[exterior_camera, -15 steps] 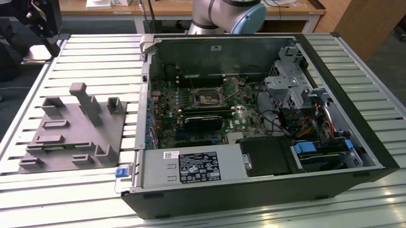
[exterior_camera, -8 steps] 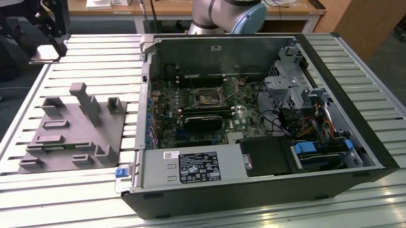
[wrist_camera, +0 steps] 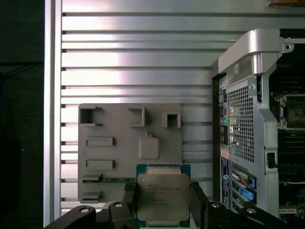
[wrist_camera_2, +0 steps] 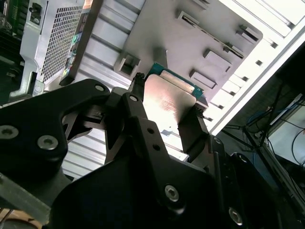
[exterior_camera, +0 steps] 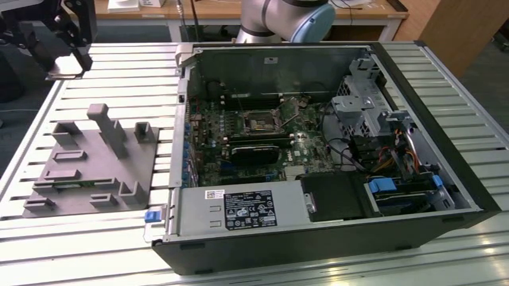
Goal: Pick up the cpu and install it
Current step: 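Pick up the cpu and move it towards the insertion slot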
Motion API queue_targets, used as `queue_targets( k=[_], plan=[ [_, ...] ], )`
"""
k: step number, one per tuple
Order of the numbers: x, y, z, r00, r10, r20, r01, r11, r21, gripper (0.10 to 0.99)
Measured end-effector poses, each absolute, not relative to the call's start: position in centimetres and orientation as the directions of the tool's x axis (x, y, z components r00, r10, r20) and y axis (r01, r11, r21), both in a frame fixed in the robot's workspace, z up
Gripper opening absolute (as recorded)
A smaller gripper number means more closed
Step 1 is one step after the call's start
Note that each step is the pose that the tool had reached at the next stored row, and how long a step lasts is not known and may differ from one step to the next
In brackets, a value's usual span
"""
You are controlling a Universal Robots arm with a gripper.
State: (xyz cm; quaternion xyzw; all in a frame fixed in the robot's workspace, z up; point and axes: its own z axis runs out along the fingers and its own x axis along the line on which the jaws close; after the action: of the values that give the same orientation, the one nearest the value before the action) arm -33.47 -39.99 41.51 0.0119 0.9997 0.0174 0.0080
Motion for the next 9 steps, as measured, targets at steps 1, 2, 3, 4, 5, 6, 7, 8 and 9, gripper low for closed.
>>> queue_targets(
  k=[1,2,3,4,5,6,7,8,9],
  plan=[
    [-33.33,-39.99,41.51,-1.000,0.024,-0.015,0.024,0.999,0.035,0.537],
    [-33.21,-39.99,41.51,-1.000,0.024,-0.015,0.024,0.999,0.035,0.537],
    [-33.08,-39.99,41.51,-1.000,0.024,-0.015,0.024,0.999,0.035,0.537],
    [-32.95,-39.99,41.51,-1.000,0.024,-0.015,0.024,0.999,0.035,0.537],
    [-32.83,-39.99,41.51,-1.000,0.024,-0.015,0.024,0.999,0.035,0.537],
    [-32.72,-39.99,41.52,-1.000,0.024,-0.015,0.024,0.999,0.035,0.537],
    [-32.61,-39.99,41.51,-1.000,0.024,-0.015,0.024,0.999,0.035,0.537],
    [-32.51,-39.99,41.51,-1.000,0.024,-0.016,0.024,0.999,0.035,0.537],
    [-32.39,-39.99,41.51,-1.000,0.024,-0.015,0.024,0.999,0.035,0.537]
  ],
)
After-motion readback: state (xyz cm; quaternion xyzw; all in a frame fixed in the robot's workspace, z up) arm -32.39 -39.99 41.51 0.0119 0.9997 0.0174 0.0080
